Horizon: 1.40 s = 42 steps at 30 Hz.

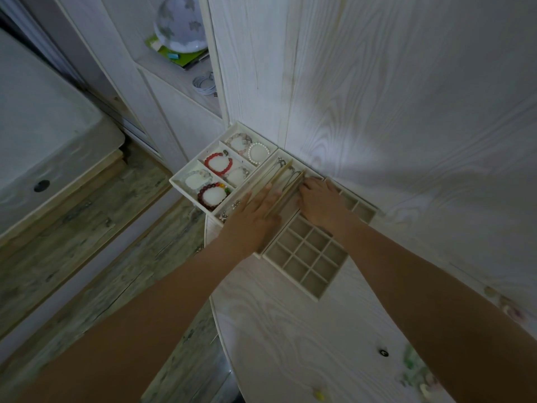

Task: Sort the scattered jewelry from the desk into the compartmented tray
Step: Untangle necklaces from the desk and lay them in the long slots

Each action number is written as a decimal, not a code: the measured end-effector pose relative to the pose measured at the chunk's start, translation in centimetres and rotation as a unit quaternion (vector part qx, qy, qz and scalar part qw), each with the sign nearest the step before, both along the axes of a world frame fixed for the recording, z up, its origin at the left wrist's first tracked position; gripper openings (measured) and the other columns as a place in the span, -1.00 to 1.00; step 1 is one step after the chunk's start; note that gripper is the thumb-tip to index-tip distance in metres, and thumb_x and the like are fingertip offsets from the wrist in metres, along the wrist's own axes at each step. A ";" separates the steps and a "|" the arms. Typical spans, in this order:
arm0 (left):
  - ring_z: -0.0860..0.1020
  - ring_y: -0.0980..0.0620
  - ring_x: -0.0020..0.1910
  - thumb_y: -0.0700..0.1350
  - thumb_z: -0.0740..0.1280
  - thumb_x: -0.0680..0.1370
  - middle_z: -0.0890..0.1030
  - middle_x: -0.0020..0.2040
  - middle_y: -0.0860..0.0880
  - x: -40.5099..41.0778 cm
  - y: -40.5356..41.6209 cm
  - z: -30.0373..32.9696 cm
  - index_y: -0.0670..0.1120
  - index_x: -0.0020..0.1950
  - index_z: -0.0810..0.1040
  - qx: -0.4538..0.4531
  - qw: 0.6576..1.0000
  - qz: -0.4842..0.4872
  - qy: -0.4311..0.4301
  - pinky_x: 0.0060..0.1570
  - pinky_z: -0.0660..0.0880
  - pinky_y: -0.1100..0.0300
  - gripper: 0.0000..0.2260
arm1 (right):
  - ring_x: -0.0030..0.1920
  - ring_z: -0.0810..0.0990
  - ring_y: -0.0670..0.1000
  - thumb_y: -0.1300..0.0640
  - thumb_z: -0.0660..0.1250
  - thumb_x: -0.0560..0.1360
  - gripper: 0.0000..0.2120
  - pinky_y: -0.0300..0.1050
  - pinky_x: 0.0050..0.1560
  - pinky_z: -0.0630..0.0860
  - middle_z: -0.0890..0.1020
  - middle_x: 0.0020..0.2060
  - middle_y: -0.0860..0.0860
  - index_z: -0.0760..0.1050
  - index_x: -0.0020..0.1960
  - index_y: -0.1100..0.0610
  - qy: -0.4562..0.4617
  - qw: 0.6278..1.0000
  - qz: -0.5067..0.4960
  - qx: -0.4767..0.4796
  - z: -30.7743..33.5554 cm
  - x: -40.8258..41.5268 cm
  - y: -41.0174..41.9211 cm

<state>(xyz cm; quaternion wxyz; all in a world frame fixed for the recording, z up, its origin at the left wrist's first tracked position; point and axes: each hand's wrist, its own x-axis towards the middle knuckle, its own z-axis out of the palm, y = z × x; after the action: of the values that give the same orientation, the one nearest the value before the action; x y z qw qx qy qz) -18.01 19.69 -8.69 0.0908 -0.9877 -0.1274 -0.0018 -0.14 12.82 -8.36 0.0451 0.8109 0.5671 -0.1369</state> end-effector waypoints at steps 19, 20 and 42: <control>0.14 -0.16 0.50 -0.19 0.32 0.52 0.19 0.51 -0.13 0.0 -0.5 1.1 -0.03 0.33 0.47 -0.037 0.996 0.025 0.075 0.44 0.10 -0.07 -0.63 | 0.48 0.14 0.07 0.08 0.07 0.61 -0.58 0.06 0.49 -0.06 0.24 0.46 0.08 0.25 0.45 0.17 0.026 0.998 -0.022 0.052 0.7 -0.6 -0.4; -0.01 -0.13 0.53 -0.21 0.20 0.58 0.05 0.55 -0.12 0.2 -0.7 1.3 -0.02 0.41 0.35 -0.071 0.992 0.040 0.099 0.47 -0.03 -0.04 -0.61 | 0.49 0.12 0.06 0.09 0.07 0.61 -0.57 0.06 0.50 -0.07 0.22 0.48 0.08 0.24 0.45 0.16 0.033 0.997 -0.027 0.062 1.1 -0.9 -0.8; 0.58 -0.03 0.00 -0.18 0.26 0.55 0.62 0.03 -0.06 12.3 -28.2 3.2 -0.11 0.09 0.54 -0.471 0.881 0.012 0.042 0.03 0.52 0.11 -0.86 | 0.40 0.25 0.00 0.23 0.14 0.59 -0.62 -0.23 0.32 0.20 0.34 0.41 0.01 0.35 0.41 0.09 0.106 0.930 -0.341 0.087 3.3 0.4 -37.0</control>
<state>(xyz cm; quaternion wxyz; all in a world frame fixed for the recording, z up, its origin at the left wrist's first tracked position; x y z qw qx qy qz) -5.69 -8.51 -5.47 -0.3799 -0.9115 -0.1208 0.1007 0.27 -24.22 -5.11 -0.1354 0.9370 0.2672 -0.1796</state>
